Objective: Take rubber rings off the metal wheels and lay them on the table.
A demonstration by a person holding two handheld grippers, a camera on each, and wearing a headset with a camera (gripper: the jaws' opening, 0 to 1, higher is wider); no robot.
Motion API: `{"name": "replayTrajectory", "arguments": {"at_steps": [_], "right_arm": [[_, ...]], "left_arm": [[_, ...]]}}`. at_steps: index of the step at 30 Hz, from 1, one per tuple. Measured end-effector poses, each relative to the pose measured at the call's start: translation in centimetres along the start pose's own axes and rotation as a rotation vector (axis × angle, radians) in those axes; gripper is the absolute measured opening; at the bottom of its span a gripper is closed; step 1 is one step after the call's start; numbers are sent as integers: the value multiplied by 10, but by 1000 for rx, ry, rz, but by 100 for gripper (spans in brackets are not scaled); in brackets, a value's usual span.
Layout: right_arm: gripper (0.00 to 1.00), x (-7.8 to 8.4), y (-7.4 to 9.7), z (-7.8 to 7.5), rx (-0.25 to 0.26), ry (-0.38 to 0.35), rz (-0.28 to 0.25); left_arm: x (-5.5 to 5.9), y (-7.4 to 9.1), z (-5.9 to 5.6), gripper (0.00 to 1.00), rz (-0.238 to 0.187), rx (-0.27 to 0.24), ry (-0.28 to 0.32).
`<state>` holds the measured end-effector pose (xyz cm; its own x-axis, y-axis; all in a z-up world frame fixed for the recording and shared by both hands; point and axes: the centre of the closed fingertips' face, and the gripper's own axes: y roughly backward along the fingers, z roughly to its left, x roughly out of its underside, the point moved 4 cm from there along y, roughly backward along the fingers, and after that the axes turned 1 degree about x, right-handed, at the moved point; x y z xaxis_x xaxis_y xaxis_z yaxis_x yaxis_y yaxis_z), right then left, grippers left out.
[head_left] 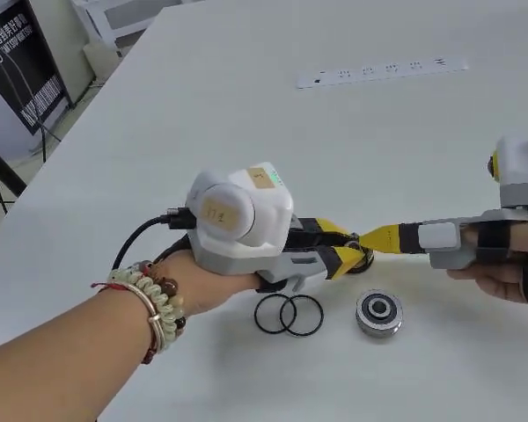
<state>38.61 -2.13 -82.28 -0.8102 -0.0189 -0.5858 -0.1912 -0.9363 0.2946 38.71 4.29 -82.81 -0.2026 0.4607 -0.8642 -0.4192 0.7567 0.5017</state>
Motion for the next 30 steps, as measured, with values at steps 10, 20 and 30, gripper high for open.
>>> {"name": "replayTrajectory", "arguments": {"at_steps": [10,20,30], "right_arm": [[0,0,6,-8,41,-24,-21],[0,0,-2,7,-2,-8,-1],[0,0,3,-3,70,26,17]], "left_arm": [[1,3,0,14,28,33,-21],[0,1,-3,14,26,42,-41],[-1,1,-2,14,34,37,-26]]}}
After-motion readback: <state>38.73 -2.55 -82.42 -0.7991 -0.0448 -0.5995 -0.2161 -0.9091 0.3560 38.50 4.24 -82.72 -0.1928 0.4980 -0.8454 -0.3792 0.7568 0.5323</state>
